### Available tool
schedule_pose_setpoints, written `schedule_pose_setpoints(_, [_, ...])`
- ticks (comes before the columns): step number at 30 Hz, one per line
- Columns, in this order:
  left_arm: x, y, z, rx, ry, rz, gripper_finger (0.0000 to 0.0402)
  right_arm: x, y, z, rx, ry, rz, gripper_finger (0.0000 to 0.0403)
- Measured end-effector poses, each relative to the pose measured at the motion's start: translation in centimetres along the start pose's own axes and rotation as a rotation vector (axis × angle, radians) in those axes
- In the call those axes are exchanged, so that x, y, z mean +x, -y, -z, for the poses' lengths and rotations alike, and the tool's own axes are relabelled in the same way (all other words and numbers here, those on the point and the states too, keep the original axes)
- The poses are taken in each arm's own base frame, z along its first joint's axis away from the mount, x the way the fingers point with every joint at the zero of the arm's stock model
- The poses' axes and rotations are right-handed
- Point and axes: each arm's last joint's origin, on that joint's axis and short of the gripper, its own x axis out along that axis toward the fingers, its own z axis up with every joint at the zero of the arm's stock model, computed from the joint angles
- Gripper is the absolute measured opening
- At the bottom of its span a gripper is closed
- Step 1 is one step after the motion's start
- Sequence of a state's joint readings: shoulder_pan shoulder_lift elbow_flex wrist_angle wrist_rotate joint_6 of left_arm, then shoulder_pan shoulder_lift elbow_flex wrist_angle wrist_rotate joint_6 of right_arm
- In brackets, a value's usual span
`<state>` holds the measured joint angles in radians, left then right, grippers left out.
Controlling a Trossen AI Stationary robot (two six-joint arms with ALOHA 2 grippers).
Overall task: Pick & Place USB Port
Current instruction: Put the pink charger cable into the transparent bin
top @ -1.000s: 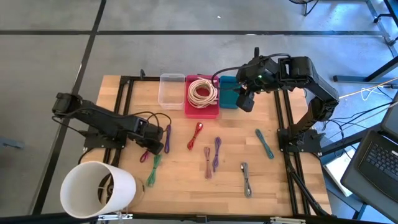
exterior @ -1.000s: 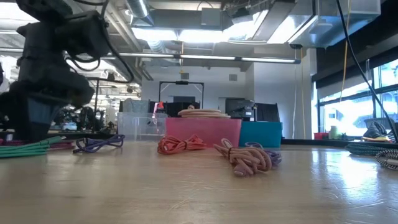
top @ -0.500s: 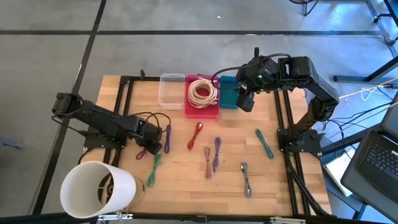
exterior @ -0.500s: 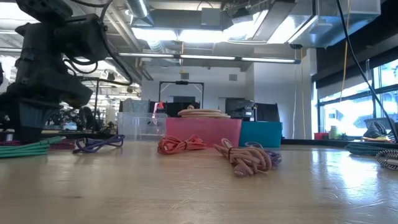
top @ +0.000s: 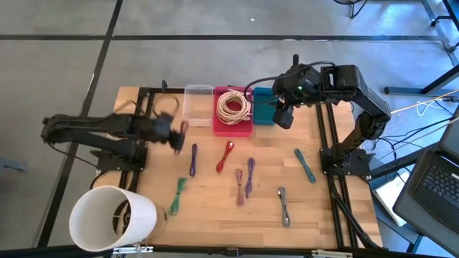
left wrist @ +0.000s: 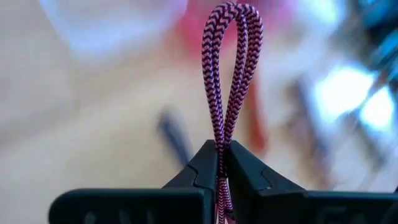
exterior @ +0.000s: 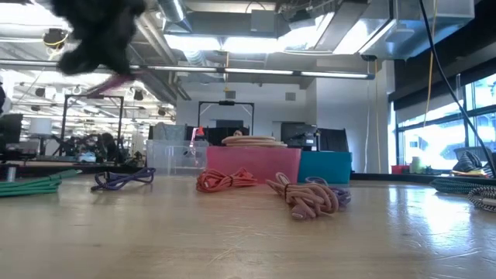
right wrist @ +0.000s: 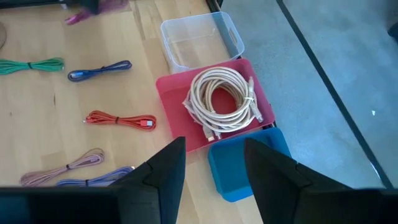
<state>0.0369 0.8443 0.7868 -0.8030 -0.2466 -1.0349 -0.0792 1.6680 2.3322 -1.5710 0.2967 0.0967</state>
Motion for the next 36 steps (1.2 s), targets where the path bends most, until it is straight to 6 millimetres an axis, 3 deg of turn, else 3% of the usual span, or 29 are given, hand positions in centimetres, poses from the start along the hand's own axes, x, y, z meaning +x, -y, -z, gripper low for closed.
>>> schedule_pose_setpoints(7, [-4.1, 1.3, -8.2, 0.129, 0.403, 0.035, 0.0012, 0.0, 0.1, 0.0, 0.003, 0.000, 0.018, 0.0165])
schedule_pose_setpoints(11, [-4.8, 0.8, -13.5, 0.151, 0.457, -0.039, 0.0012, 0.0, 0.1, 0.0, 0.007, 0.000, 0.017, 0.0165])
schedule_pose_setpoints(15, [-4.0, 0.3, -19.1, 0.137, 0.424, -0.016, 0.0012, 0.0, 0.1, 0.0, 0.007, 0.000, 0.017, 0.0165])
schedule_pose_setpoints(19, [-1.5, 0.1, -23.3, 0.100, 0.327, -0.033, 0.0012, 0.0, 0.1, 0.0, 0.008, 0.000, 0.017, 0.0165])
schedule_pose_setpoints(25, [2.6, -0.1, -25.7, 0.031, 0.134, -0.128, 0.0012, 0.0, 0.1, 0.0, -0.021, 0.000, 0.017, 0.0165])
schedule_pose_setpoints(31, [6.5, -1.5, -25.3, -0.081, -0.039, -0.221, 0.0012, 0.1, 0.2, 0.0, -0.074, -0.003, -0.004, 0.0165])
schedule_pose_setpoints(36, [8.4, -2.1, -25.2, -0.127, -0.088, -0.274, 0.0012, 0.2, 0.6, 0.0, -0.085, -0.009, -0.032, 0.0165])
